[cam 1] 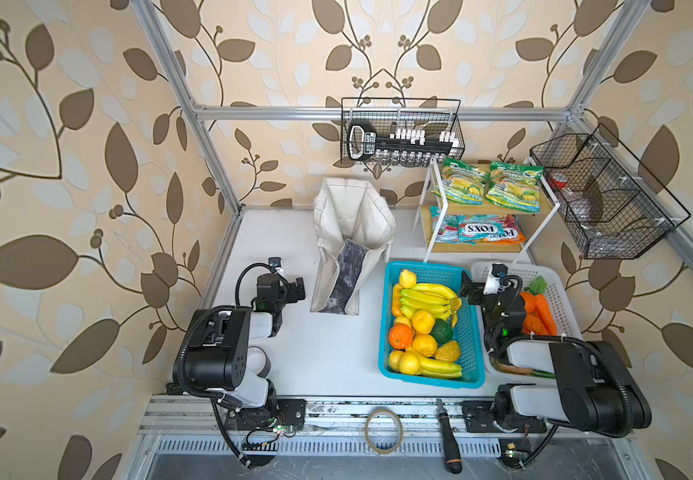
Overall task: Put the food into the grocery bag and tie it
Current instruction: 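Raise both arms from rest toward the canvas tote bag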
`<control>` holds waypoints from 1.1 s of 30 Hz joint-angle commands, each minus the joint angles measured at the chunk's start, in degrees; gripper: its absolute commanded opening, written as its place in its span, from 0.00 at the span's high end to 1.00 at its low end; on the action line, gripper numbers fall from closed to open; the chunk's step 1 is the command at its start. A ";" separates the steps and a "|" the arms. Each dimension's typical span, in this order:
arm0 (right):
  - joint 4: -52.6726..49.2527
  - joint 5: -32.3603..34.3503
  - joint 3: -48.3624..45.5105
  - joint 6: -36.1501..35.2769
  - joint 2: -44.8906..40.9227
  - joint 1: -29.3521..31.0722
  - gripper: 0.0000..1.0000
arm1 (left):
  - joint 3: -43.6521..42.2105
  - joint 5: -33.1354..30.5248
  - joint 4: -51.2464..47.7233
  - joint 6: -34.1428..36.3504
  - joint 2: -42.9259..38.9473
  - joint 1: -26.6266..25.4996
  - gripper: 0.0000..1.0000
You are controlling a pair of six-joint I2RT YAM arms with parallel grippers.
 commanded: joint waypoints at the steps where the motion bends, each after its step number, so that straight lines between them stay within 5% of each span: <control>1: -1.71 -1.03 -0.37 -1.64 0.59 -0.21 0.00 | 0.16 0.10 1.70 0.97 -1.59 -0.62 0.01; 33: -2.08 -1.71 -0.22 -1.04 0.47 -0.73 0.00 | 0.07 0.13 1.74 0.92 -1.73 -0.64 0.01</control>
